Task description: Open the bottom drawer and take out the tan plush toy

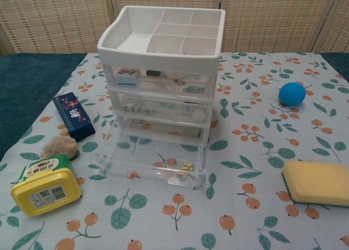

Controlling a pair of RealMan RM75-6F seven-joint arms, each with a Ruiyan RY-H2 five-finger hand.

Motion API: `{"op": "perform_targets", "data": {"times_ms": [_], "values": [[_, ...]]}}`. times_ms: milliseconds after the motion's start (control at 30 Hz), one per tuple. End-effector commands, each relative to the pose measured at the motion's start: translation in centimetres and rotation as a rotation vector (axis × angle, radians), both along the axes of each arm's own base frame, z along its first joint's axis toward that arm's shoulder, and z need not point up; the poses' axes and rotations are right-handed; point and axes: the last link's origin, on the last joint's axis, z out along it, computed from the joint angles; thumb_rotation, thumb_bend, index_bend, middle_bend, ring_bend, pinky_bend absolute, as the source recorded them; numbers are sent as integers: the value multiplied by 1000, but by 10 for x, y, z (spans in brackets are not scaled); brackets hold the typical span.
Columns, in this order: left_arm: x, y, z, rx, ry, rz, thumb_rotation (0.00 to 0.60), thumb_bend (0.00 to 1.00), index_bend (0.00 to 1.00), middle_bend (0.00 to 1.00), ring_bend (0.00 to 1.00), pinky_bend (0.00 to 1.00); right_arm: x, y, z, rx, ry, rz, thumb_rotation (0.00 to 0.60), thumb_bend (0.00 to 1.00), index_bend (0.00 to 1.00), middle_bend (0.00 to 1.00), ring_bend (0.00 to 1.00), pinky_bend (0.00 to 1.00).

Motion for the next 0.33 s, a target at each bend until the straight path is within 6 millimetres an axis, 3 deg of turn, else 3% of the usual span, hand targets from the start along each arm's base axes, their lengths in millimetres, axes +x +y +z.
{"op": "perform_targets", "data": {"times_ms": [33, 333], "values": [[-15, -8, 3, 13, 63, -17, 600, 199, 95, 455, 409, 583, 2, -1, 1, -4, 6, 9, 600, 216, 0, 74, 0, 0], [-38, -11, 10, -6, 103, 34, 600, 199, 106, 455, 410, 580, 5, -1, -1, -15, 12, 21, 600, 216, 0, 74, 0, 0]]}}
